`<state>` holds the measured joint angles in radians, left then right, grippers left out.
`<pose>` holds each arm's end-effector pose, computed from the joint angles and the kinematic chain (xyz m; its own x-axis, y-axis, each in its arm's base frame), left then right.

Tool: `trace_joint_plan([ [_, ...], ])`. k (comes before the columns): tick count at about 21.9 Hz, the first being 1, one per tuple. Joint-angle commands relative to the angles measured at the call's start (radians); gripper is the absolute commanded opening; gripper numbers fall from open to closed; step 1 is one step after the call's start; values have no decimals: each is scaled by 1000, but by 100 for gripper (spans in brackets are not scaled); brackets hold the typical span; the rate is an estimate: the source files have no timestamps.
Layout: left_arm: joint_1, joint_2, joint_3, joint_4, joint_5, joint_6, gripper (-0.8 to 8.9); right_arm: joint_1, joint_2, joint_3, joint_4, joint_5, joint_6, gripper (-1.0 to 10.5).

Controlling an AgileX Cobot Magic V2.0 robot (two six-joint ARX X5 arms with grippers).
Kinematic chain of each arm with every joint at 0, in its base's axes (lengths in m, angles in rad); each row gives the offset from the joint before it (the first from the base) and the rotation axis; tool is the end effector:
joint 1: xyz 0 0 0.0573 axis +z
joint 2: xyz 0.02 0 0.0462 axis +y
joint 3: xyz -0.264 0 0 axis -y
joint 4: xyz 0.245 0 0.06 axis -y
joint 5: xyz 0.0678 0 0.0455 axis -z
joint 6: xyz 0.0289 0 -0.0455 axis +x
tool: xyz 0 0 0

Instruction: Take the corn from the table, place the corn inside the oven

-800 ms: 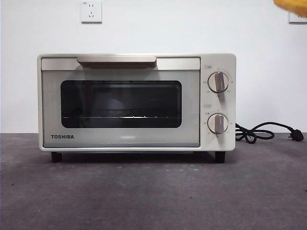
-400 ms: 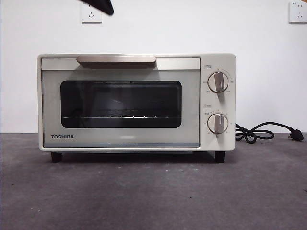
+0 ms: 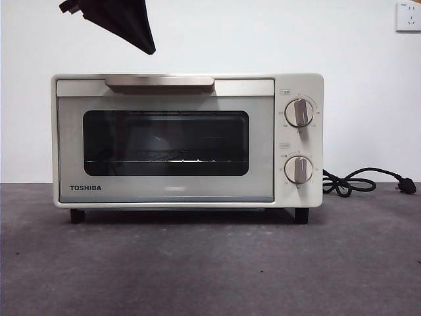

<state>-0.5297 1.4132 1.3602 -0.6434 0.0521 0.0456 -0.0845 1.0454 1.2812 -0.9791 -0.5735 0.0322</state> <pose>0.2586 -0.1532 0.3492 0.6348 -0.4320 -0.6406 0.5637 0.8260 0.0016 0.1803 0.0005 0.3852 0.6620 0.4884 -0.5685 -0.3053 0.8684 0.3907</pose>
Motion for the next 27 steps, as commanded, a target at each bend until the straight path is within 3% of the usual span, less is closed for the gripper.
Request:
trace_joint_plan([
  [1,-2,19,-1,-7,-3,16,-6,0,-3,1,2,-4,-14,-12],
  [18,-2,74,-1,-135,4,31,-6,0,-3,1,3,-4,-23,-12],
  [27,-9,74,-1,-278,84,38,-6,0,-3,1,3,-16,-26,-12],
])
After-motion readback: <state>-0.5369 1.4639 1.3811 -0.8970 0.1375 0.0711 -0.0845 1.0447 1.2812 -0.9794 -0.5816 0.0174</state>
